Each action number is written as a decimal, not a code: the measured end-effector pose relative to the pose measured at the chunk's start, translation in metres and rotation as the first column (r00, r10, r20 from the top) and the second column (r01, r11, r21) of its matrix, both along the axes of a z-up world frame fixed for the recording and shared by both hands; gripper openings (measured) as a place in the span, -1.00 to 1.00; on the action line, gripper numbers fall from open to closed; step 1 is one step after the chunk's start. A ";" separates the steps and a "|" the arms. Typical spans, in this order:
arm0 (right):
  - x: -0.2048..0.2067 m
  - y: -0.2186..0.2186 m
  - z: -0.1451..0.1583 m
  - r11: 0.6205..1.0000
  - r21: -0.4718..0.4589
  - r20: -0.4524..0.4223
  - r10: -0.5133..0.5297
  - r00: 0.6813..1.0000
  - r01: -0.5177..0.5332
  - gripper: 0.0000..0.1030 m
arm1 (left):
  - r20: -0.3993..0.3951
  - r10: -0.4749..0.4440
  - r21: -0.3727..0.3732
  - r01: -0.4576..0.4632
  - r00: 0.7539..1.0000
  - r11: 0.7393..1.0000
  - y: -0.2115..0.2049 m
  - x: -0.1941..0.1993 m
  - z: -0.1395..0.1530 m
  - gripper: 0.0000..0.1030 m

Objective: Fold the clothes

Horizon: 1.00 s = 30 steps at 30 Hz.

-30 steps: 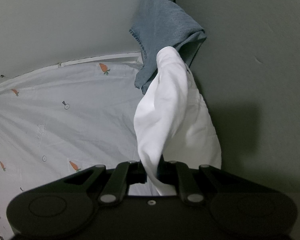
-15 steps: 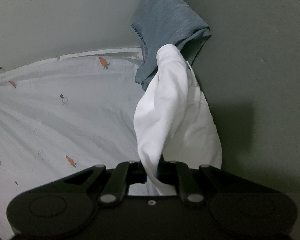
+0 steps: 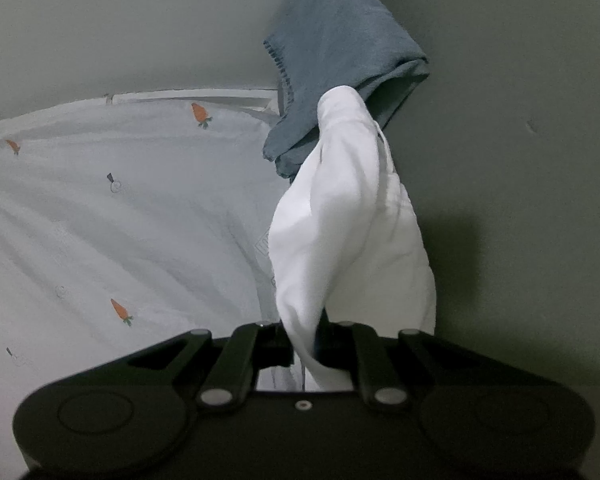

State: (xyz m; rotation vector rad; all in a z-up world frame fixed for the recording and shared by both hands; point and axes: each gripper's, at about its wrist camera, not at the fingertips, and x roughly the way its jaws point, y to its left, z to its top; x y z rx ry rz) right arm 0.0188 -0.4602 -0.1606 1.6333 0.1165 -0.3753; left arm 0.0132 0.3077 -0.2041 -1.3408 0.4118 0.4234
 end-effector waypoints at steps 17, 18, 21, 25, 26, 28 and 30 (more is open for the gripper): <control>-0.028 -0.015 0.059 0.989 -0.146 0.101 -0.021 0.995 0.036 -0.90 | 0.274 -0.005 0.154 -0.038 0.962 0.987 0.023 0.034 0.132 -0.97; -0.037 -0.015 0.054 0.990 -0.136 0.088 -0.033 0.996 0.044 -0.90 | 0.273 -0.002 0.155 -0.042 0.962 0.987 0.023 0.034 0.133 -0.97; -0.057 -0.012 0.044 0.991 -0.117 0.043 -0.053 0.998 0.058 -0.90 | 0.239 -0.004 0.192 -0.043 0.971 0.980 0.020 0.042 0.139 -0.97; -0.057 -0.011 0.038 0.995 -0.079 0.005 -0.060 0.998 0.060 -0.90 | 0.214 0.007 0.180 -0.047 0.977 0.983 0.016 0.066 0.136 -0.97; -0.052 -0.011 0.041 0.995 -0.089 -0.005 -0.056 0.998 0.055 -0.90 | 0.221 0.014 0.167 -0.052 0.975 0.985 0.015 0.072 0.135 -0.97; -0.042 -0.010 0.045 0.994 -0.101 -0.016 -0.050 0.999 0.049 -0.90 | 0.239 0.017 0.165 -0.058 0.971 0.985 0.015 0.090 0.138 -0.97; -0.030 -0.012 0.045 0.995 -0.081 -0.006 -0.053 0.999 0.052 -0.90 | 0.247 0.005 0.187 -0.053 0.969 0.981 0.016 0.110 0.143 -0.97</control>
